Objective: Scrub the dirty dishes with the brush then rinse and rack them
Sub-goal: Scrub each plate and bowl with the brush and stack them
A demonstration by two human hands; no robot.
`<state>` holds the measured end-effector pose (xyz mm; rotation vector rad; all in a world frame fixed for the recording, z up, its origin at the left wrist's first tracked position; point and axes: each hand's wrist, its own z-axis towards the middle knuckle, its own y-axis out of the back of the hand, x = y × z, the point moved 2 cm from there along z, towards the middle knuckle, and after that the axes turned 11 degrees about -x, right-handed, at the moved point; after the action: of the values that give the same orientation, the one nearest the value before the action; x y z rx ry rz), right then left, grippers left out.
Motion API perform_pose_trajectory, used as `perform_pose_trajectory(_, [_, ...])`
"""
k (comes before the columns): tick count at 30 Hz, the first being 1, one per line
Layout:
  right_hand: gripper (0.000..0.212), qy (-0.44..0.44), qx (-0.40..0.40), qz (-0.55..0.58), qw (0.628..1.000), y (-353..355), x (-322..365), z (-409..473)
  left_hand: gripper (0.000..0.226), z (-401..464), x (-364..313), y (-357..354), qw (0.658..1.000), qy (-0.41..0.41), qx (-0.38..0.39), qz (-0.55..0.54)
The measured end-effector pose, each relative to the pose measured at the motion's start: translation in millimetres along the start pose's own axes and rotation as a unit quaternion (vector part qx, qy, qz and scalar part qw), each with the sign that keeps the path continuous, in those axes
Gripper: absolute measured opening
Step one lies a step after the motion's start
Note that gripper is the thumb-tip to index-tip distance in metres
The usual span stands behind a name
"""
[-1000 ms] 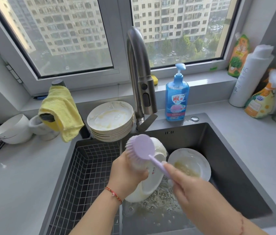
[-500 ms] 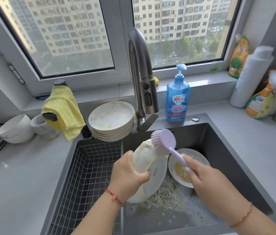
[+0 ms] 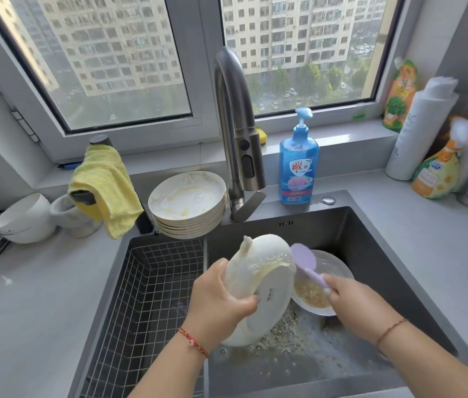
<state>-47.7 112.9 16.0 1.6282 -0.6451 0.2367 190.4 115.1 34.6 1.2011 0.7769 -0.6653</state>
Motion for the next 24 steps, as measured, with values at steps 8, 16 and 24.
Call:
perform_pose_trajectory(8, [0.061,-0.167,0.071,0.433,0.883,-34.1,1.4,-8.5,0.057,3.1,1.9,-2.2,0.976,0.096,-0.038,-0.193])
perform_pose_trajectory(16, [0.057,-0.188,0.111,0.570,0.792,-36.1,6.8,-6.0,0.073,1.3,8.1,-6.8,0.937,0.150,-0.019,-0.314])
perform_pose_trajectory(24, [0.058,-0.087,0.100,0.447,0.884,-9.6,9.6,0.5,0.055,20.6,25.1,-7.5,0.958,0.151,-0.071,-0.233])
